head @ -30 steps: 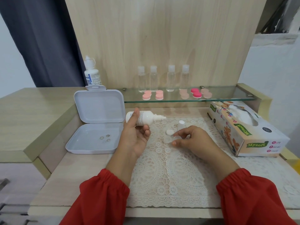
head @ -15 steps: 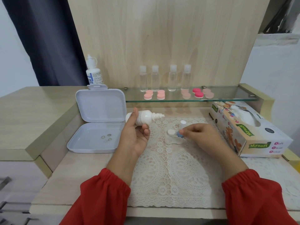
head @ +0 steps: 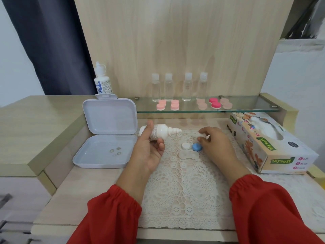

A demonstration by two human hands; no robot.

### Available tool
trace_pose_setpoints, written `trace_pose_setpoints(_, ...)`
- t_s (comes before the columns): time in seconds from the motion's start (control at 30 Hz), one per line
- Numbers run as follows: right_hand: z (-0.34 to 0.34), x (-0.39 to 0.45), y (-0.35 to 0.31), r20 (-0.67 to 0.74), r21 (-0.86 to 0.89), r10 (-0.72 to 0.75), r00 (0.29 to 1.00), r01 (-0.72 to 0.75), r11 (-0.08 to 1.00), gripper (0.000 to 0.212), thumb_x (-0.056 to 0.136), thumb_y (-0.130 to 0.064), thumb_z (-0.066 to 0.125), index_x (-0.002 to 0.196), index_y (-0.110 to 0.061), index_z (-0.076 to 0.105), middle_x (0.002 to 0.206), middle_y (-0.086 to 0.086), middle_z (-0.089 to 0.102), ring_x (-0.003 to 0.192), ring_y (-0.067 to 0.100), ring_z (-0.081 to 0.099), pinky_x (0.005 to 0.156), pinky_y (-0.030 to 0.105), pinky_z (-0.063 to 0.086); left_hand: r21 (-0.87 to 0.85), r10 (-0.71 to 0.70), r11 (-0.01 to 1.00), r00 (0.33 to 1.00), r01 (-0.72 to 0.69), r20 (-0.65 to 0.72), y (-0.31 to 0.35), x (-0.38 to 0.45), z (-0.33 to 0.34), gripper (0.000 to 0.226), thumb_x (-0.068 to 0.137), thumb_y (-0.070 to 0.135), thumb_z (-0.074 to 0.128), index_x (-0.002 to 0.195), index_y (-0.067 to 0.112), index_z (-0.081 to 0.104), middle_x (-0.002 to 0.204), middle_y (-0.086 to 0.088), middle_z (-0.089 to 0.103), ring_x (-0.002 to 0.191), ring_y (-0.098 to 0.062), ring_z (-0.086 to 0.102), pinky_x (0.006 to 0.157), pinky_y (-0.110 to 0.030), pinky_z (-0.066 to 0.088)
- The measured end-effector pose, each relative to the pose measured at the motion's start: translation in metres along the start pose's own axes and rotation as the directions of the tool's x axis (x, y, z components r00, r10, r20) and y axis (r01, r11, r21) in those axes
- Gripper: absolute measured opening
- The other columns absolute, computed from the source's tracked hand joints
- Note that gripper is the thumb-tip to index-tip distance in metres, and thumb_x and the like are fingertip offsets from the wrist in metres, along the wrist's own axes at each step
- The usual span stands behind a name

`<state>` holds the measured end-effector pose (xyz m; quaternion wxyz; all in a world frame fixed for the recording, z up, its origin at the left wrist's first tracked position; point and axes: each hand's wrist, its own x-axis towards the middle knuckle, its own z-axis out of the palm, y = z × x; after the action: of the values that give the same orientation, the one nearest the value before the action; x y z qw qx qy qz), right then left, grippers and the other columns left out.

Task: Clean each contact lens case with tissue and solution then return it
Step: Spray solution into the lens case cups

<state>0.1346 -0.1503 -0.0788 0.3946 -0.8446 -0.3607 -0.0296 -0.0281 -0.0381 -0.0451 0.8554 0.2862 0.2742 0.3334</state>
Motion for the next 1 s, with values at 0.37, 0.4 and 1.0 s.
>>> trace_pose_setpoints(0.37,-0.015,-0.024,-0.03,0.014,0.731,-0.062,0.998,0.032,0.682,0.029,0.075,0.003,0.075,0.088,-0.024,0.073,0.086,-0.001,0.074,0.081,0.011,0.069,0.078,0.027,0.057,0.029,-0.002,1.0,0.999,0.001,0.042,-0.005,0.003,0.0,0.029,0.089,0.031,0.065,0.099,0.004,0.061,0.082,-0.013,0.064,0.047,-0.01,0.057,0.043,-0.018,0.05)
trace_pose_setpoints(0.4,-0.014,-0.024,-0.03,0.02,0.719,-0.063,0.998,0.029,0.694,0.031,0.075,0.003,0.076,0.086,-0.026,0.073,0.088,0.001,0.074,0.08,0.012,0.069,0.076,0.03,0.057,0.033,-0.002,0.999,0.999,0.001,0.048,-0.005,0.003,0.0,0.029,0.089,0.031,0.064,0.099,0.003,0.062,0.083,-0.013,0.064,0.047,-0.01,0.057,0.043,-0.018,0.05)
trace_pose_setpoints(1.0,-0.014,-0.028,-0.033,-0.006,0.647,-0.131,0.991,0.104,0.755,0.036,0.075,0.003,0.075,0.075,-0.033,0.074,0.098,-0.021,0.071,0.079,0.022,0.065,0.068,0.028,0.055,0.065,0.009,0.998,0.998,-0.013,0.057,-0.007,0.004,0.001,0.029,0.089,0.032,0.065,0.098,0.004,0.062,0.075,-0.009,0.064,0.048,-0.01,0.057,0.044,-0.018,0.051)
